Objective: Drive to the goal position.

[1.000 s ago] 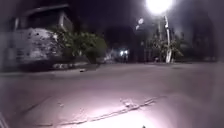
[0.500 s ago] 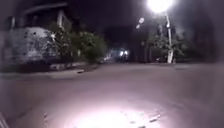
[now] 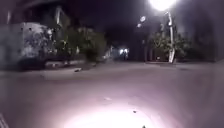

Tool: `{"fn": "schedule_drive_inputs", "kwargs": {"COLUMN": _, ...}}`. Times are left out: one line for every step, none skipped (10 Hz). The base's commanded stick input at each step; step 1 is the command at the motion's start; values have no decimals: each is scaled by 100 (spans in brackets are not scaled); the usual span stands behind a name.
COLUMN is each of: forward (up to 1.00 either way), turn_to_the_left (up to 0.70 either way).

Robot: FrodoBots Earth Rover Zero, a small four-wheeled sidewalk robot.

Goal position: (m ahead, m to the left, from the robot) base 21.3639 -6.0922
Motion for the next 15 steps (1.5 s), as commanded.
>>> {"fn": "schedule_drive_inputs", "kwargs": {"forward": 70, "turn_to_the_left": 1}}
{"fn": "schedule_drive_inputs", "kwargs": {"forward": 70, "turn_to_the_left": 1}}
{"fn": "schedule_drive_inputs", "kwargs": {"forward": 70, "turn_to_the_left": 1}}
{"fn": "schedule_drive_inputs", "kwargs": {"forward": 70, "turn_to_the_left": 1}}
{"fn": "schedule_drive_inputs", "kwargs": {"forward": 70, "turn_to_the_left": 1}}
{"fn": "schedule_drive_inputs", "kwargs": {"forward": 70, "turn_to_the_left": 1}}
{"fn": "schedule_drive_inputs", "kwargs": {"forward": 70, "turn_to_the_left": 1}}
{"fn": "schedule_drive_inputs", "kwargs": {"forward": 70, "turn_to_the_left": 1}}
{"fn": "schedule_drive_inputs", "kwargs": {"forward": 70, "turn_to_the_left": 1}}
{"fn": "schedule_drive_inputs", "kwargs": {"forward": 70, "turn_to_the_left": 1}}
{"fn": "schedule_drive_inputs", "kwargs": {"forward": 70, "turn_to_the_left": 1}}
{"fn": "schedule_drive_inputs", "kwargs": {"forward": 70, "turn_to_the_left": 1}}
{"fn": "schedule_drive_inputs", "kwargs": {"forward": 70, "turn_to_the_left": 1}}
{"fn": "schedule_drive_inputs", "kwargs": {"forward": 70, "turn_to_the_left": 1}}
{"fn": "schedule_drive_inputs", "kwargs": {"forward": 70, "turn_to_the_left": 1}}
